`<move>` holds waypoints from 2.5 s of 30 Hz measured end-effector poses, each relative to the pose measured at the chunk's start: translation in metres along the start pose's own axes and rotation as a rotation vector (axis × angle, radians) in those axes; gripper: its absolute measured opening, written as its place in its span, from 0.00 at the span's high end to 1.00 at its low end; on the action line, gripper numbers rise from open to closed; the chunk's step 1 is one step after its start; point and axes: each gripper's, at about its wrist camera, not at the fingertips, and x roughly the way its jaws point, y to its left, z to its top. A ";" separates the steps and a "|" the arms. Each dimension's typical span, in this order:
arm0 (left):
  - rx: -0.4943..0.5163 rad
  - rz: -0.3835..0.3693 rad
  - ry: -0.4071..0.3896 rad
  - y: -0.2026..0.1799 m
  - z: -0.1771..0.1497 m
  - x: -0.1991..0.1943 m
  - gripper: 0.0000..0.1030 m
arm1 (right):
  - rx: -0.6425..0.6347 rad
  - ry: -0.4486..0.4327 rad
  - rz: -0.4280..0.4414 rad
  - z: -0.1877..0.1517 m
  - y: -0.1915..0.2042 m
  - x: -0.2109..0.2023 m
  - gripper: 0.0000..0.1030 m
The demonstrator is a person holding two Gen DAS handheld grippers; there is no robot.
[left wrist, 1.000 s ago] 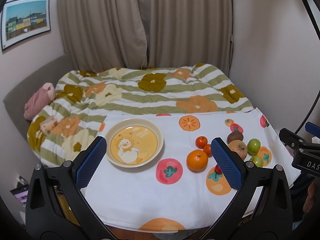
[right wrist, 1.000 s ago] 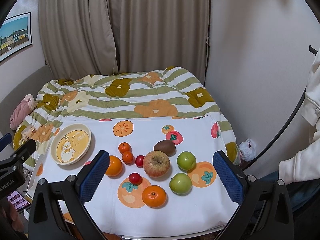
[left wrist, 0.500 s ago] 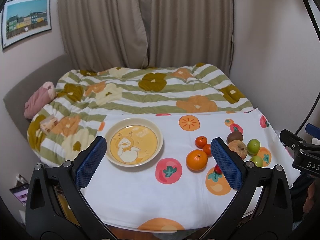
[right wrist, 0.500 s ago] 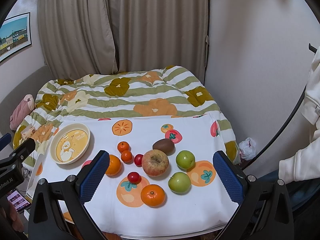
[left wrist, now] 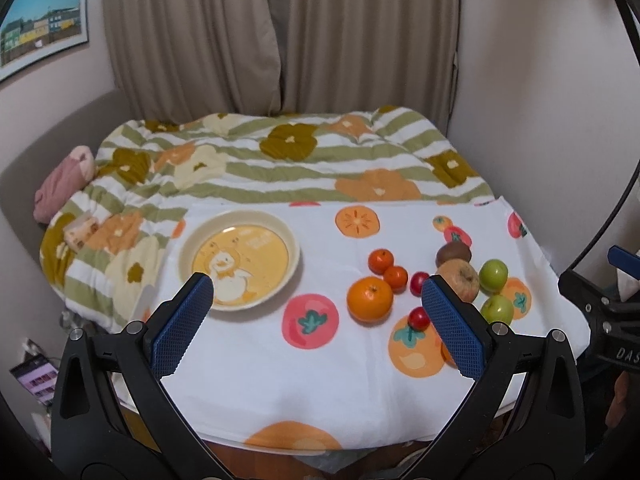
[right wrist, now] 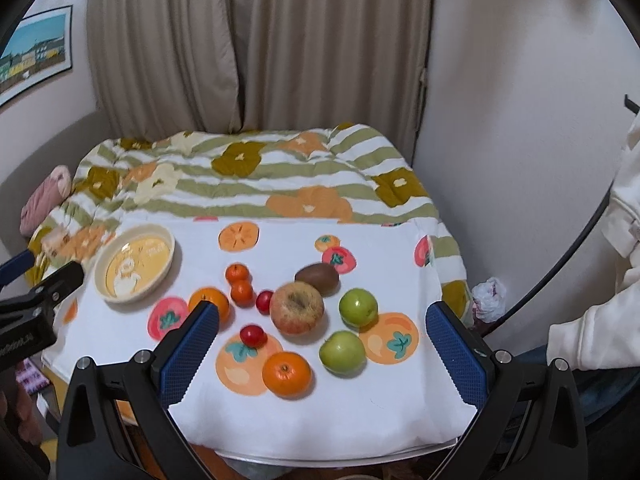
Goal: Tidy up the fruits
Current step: 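Grasp the large mandarin with the left tool while the right tool grasps the big apple, then carry the mandarin and apple with both tools over the duck plate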
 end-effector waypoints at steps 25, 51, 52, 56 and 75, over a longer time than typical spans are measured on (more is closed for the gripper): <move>0.189 -0.169 0.216 -0.048 -0.045 0.168 0.00 | 0.053 0.201 0.169 -0.022 -0.007 0.153 0.00; 0.213 -0.223 0.330 -0.048 -0.056 0.210 0.35 | 0.032 0.296 0.191 -0.027 0.001 0.208 0.28; 0.222 -0.218 0.327 -0.047 -0.056 0.210 0.35 | 0.032 0.296 0.197 -0.027 0.001 0.209 0.29; 0.218 -0.216 0.319 -0.048 -0.057 0.207 0.36 | 0.031 0.288 0.209 -0.028 0.001 0.209 0.32; 0.142 -0.153 0.209 -0.030 -0.031 0.158 0.36 | -0.012 0.208 0.237 -0.005 0.011 0.174 0.33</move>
